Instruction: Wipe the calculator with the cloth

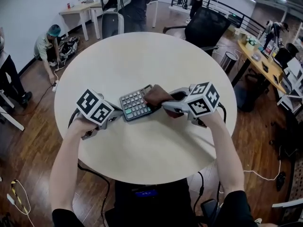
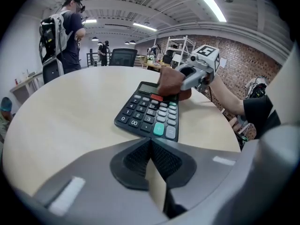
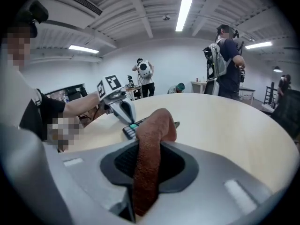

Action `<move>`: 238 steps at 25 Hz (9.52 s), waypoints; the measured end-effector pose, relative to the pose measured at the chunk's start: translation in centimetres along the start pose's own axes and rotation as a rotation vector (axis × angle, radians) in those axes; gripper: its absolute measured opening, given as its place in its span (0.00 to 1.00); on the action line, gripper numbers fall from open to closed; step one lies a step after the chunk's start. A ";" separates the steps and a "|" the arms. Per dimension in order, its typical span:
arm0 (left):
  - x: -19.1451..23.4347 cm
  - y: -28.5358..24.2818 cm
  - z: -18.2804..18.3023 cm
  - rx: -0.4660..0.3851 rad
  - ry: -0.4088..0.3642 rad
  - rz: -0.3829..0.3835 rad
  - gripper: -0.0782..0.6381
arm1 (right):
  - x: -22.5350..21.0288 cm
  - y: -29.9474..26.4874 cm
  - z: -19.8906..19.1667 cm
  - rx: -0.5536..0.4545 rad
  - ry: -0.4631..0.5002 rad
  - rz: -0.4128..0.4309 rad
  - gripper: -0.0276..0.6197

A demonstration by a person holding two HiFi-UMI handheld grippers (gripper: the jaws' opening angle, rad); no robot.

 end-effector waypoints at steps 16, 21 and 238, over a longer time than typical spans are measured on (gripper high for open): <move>-0.2 0.1 -0.4 -0.019 0.001 0.017 0.12 | -5.3 -3.7 3.1 -0.177 -0.169 -0.089 0.18; -0.2 0.3 0.0 -0.018 -0.004 0.037 0.12 | -1.8 -0.8 0.4 -0.178 -0.186 -0.039 0.18; -5.6 2.9 1.6 -1.218 0.441 -0.503 0.19 | 4.3 4.9 -1.4 -0.660 -0.364 -0.270 0.18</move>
Point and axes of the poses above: the fingertips, and each gripper's own axes: y backward along the fingers, x to its left, z out of its top, the point moved 9 cm from there along y, backward along the fingers, and after that the axes turned 7 degrees about -y, right-handed, at the moved point
